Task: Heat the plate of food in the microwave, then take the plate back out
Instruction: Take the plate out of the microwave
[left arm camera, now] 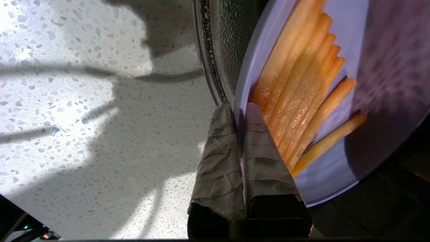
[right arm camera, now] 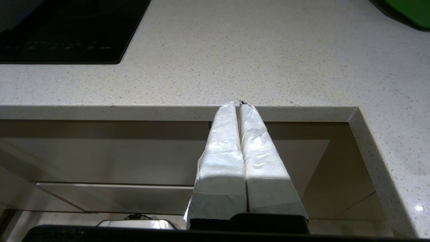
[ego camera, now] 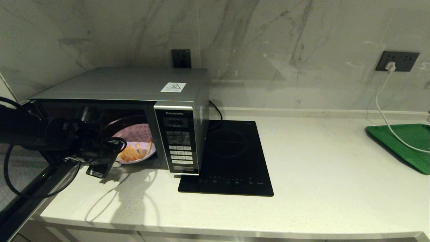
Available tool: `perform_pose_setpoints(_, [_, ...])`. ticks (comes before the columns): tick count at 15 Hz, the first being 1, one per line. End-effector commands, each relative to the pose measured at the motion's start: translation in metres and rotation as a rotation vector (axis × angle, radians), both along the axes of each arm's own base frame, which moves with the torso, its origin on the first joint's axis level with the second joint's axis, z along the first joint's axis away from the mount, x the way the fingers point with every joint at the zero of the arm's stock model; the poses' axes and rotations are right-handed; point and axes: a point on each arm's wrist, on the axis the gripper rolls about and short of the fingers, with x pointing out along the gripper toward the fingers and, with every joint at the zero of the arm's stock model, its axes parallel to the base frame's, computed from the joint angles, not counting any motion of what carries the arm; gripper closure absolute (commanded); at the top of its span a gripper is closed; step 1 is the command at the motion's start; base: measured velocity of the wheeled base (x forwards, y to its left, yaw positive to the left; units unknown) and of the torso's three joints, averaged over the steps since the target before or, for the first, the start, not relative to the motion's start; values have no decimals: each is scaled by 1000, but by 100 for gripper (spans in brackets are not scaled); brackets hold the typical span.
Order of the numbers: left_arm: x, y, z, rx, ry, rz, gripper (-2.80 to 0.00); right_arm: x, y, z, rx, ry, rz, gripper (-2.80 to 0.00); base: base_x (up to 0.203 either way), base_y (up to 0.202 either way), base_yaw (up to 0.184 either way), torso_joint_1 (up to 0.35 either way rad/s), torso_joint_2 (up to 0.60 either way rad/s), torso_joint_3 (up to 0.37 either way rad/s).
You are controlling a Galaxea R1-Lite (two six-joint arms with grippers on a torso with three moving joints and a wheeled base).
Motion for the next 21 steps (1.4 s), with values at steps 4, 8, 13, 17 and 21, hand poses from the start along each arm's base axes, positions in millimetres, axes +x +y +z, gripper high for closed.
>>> perform_pose_setpoints(4, [0,-3,0,-3,4,-3,0,0,0,0,1,2,0,0,0,0,0,0,0,0])
perform_pose_setpoints(8, [-3,-1,15,-4,-40,3,0,0,0,0,1,2,2,0,0,0,0,0,0,0])
perform_pose_setpoints(13, [-22,32,26,-84,-56,2,0,0,0,0,1,2,0,0,0,0,0,0,0,0])
perform_pose_setpoints(17, [-41,64,25,-115,-57,-9,0,0,0,0,1,2,1,0,0,0,0,0,0,0])
perform_pose_setpoints(21, [-46,68,30,-102,-74,-18,0,0,0,0,1,2,1,0,0,0,0,0,0,0])
